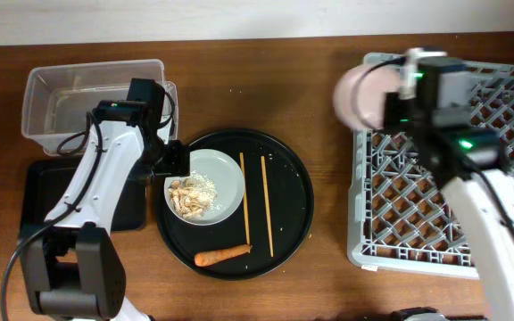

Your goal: Sort waste into correct bins and load items into the dishwasher rack

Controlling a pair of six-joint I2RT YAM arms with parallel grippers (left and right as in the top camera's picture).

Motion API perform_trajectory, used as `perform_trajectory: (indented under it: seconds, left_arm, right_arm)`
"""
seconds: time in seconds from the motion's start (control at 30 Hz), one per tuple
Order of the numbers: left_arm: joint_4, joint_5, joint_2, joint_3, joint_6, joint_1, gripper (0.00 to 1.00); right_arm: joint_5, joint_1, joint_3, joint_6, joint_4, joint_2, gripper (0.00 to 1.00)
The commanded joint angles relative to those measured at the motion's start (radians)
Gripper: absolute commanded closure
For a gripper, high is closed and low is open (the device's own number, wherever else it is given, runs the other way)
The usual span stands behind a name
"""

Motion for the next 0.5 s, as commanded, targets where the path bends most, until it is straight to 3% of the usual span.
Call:
perform_trajectory:
  seconds: [0.0,0.13,0.23,0.37,0.47]
  left_arm:
    - [-0.001,-0.006,-0.027,0.005,-0.006,0.003,0.17]
    - [-0.001,-0.006,-0.027,0.005,-0.006,0.003,0.17]
    - [-0.001,0.023,-0.027,0.005,-0.006,0.003,0.17]
    - [0.0,0.023,-0.027,0.005,-0.006,0.003,0.17]
    - [0.008,0.023,-0.027,0.005,-0.006,0.003,0.17]
  right_arm:
    - [0.372,-0.127,0.01,-0.083,0.061,-0.026,0.96]
    - [1.085,-0.326,0.009,0.003,0.193,0.111,0.96]
    - [1.157,-0.444,0.009,-0.02,0.194,0.327,0.96]
    - [1.136,-0.449,0.009,-0.019,0.201,0.518,0.96]
    - [0.916,-0.441,0.008,-0.019,0.174,0.543,0.96]
